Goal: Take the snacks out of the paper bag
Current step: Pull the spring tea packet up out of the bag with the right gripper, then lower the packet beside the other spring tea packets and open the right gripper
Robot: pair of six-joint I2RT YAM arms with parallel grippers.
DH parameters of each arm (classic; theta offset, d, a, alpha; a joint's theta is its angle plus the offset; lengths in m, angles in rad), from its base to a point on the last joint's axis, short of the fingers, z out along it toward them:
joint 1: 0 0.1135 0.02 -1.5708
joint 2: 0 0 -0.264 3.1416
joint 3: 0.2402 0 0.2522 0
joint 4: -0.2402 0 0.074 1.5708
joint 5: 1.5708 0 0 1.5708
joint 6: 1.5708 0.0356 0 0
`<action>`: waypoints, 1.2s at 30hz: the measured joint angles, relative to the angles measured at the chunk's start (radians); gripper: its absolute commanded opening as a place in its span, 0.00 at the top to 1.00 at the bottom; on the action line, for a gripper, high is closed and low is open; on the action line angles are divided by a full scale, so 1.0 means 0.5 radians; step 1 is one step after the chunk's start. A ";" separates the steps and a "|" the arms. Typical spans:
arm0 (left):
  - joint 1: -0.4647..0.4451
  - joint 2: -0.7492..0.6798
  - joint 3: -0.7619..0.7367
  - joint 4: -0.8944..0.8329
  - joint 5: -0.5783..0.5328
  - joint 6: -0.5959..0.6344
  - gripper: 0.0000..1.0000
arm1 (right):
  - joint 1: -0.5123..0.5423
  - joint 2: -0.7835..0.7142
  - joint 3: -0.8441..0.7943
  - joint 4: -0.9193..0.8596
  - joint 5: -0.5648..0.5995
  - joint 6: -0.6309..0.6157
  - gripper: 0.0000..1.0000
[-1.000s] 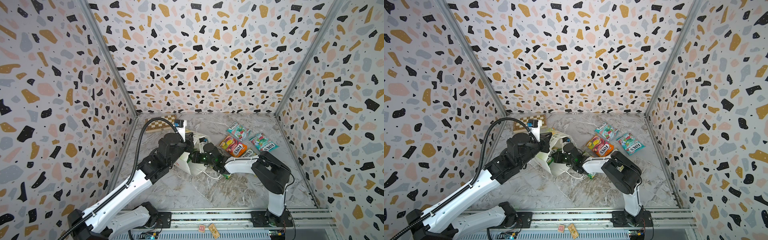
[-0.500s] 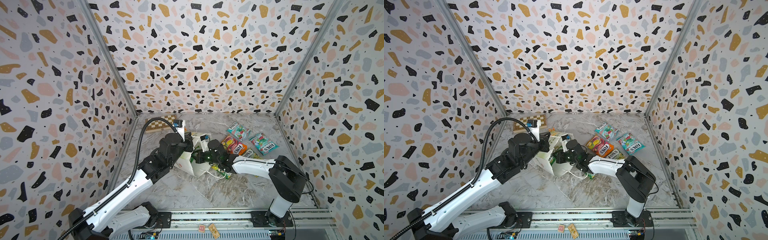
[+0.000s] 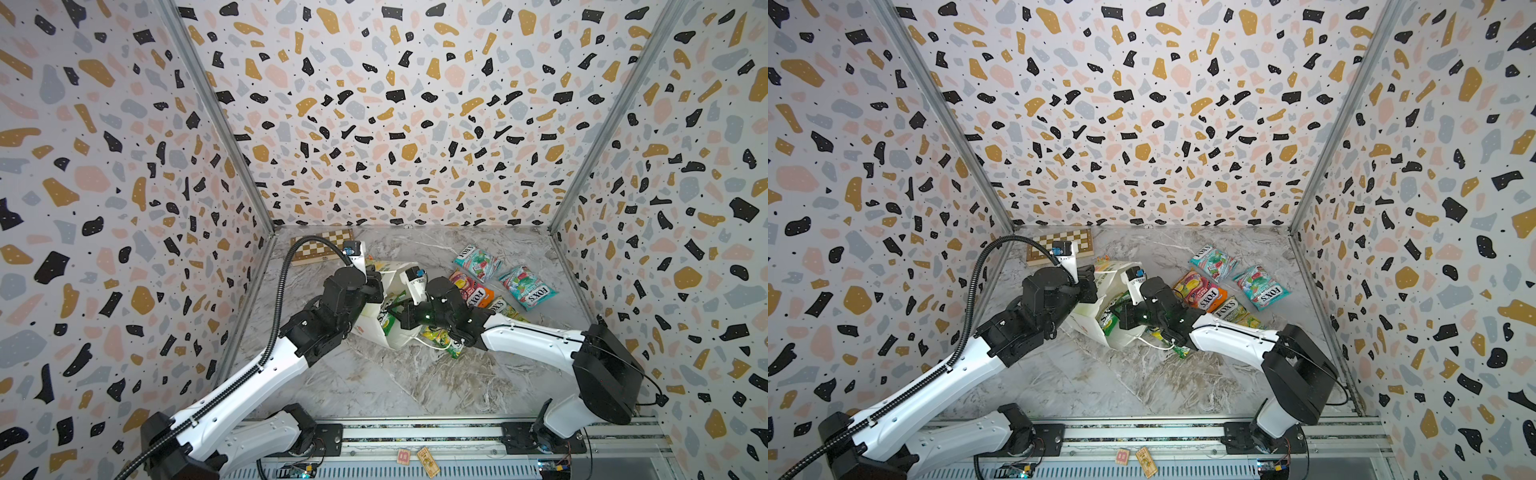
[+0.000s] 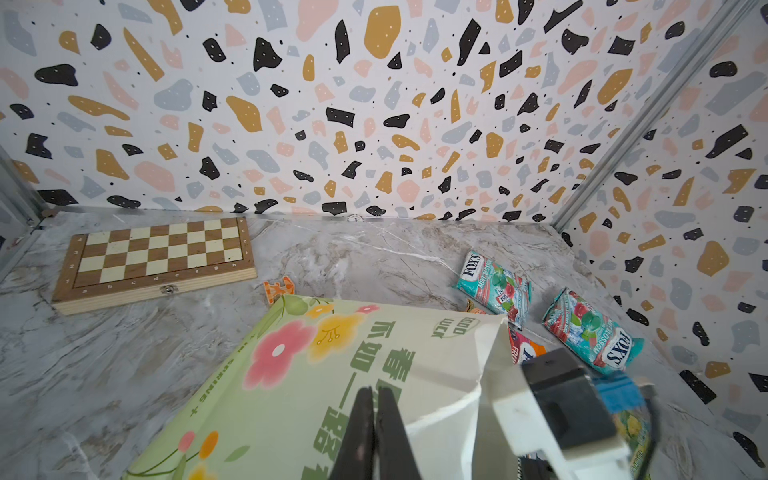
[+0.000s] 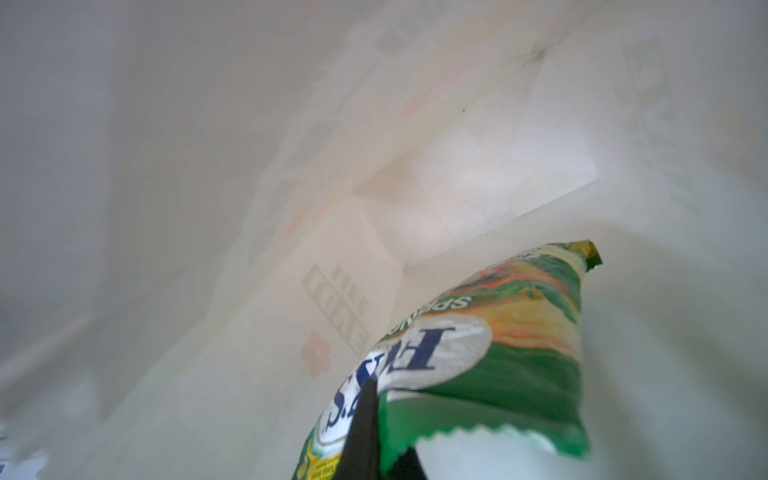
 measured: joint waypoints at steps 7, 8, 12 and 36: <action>0.000 0.000 0.000 -0.003 -0.011 -0.005 1.00 | 0.000 -0.333 -0.019 -0.223 0.092 -0.173 1.00; 0.000 0.000 0.000 -0.002 -0.011 -0.005 1.00 | -0.001 -0.377 -0.019 -0.257 0.105 -0.195 1.00; 0.000 0.000 -0.001 -0.002 -0.007 -0.005 1.00 | -0.018 -0.524 -0.019 -0.381 0.147 -0.262 1.00; 0.001 0.000 -0.002 0.007 0.008 -0.005 1.00 | -0.438 -1.076 0.156 -1.366 0.517 -0.488 1.00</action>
